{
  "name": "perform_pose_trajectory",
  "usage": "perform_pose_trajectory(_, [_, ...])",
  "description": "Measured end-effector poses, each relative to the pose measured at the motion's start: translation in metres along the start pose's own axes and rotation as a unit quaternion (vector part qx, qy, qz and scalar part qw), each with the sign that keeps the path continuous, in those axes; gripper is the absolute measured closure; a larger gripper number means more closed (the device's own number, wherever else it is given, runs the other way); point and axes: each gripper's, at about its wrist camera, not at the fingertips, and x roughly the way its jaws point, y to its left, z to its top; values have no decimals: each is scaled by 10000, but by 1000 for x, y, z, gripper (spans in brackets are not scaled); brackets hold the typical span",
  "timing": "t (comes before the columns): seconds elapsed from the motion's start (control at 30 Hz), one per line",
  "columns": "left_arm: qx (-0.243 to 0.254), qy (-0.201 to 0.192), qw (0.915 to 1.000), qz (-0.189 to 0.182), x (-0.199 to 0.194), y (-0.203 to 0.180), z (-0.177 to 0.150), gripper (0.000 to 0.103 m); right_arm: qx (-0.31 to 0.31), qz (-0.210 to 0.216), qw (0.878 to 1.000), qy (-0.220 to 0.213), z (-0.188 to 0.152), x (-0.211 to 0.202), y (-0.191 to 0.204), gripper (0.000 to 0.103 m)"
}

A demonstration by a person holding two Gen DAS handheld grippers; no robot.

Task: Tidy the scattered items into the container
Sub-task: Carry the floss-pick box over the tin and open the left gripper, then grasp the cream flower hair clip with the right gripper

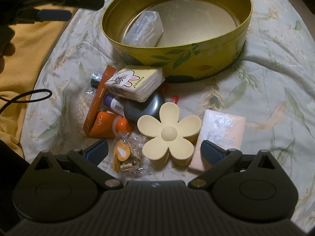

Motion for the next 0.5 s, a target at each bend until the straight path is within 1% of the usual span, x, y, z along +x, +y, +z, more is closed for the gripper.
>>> perform_pose_trajectory(0.1, [110, 29, 9999, 25, -2, -3, -2, 8, 15, -7, 10000, 18, 1, 2, 0, 0])
perform_pose_trajectory(0.2, [257, 162, 9995, 92, -2, -3, -8, 8, -16, -31, 10000, 44, 2, 4, 1, 0])
perform_pose_trajectory(0.37, [422, 545, 9972, 297, 4, 4, -28, 8, -61, -68, 9999, 44, 5, 7, 3, 0])
perform_pose_trajectory(0.5, [637, 899, 9930, 436, 10, 10, -49, 8, -97, -96, 9999, 38, 6, 9, 4, 0])
